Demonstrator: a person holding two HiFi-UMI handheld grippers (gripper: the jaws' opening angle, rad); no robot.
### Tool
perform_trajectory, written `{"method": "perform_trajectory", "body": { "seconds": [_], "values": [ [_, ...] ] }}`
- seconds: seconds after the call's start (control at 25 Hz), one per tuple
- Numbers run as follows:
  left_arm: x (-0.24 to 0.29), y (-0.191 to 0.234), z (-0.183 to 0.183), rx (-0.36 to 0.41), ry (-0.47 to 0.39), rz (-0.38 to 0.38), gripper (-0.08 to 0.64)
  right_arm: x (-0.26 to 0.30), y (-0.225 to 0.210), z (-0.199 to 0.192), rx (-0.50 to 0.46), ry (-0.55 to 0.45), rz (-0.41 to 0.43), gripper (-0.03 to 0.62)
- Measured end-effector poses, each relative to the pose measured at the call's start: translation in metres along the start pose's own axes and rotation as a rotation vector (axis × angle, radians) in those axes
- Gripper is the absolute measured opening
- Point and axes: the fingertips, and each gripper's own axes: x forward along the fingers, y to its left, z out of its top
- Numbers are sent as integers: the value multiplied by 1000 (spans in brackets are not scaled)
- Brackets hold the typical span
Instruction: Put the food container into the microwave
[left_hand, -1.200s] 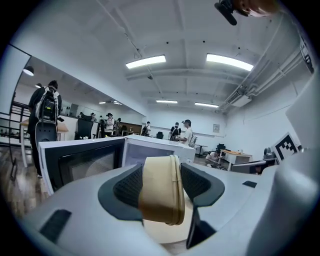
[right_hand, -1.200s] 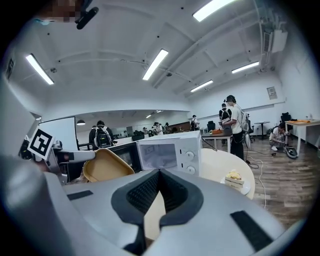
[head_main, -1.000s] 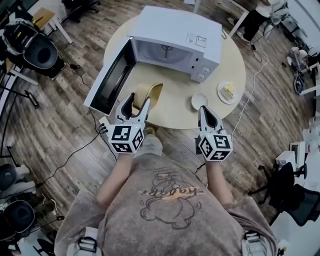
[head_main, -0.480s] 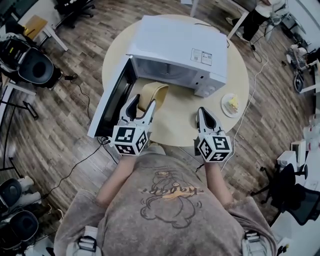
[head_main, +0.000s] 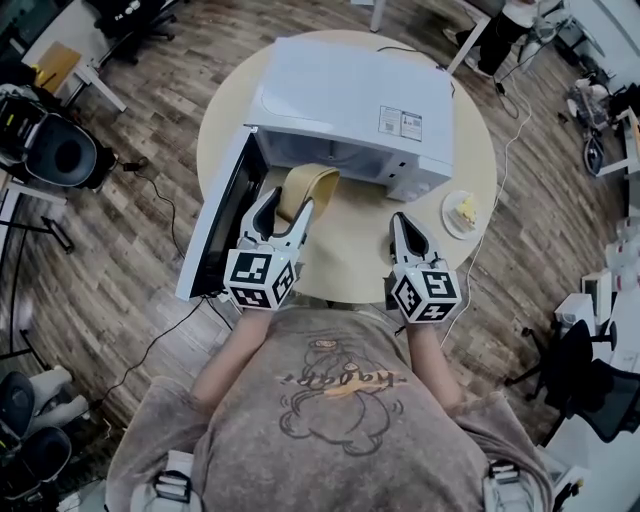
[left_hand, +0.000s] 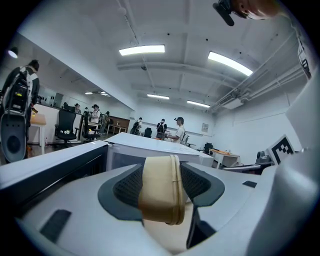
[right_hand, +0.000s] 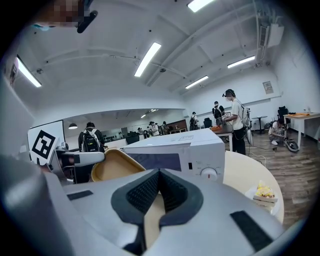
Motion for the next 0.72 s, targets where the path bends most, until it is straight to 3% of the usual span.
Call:
{"method": "perform_trajectory", "body": {
  "seconds": [0.2,0.4,0.56,0.72],
  "values": [
    [5,5,-4,-90,3,24,256,6,-5,6,-12,10,41,-9],
    [10,17,-12,-356,-37,32,256,12,-3,9,-25,21,90,-9],
    [15,24,-22,-502,-64,40,256,14,-5,6,-28,34,116,-9],
    [20,30,-34,-698,-113,29,256,15,-12,3,-34,51,131,-9]
  ]
}}
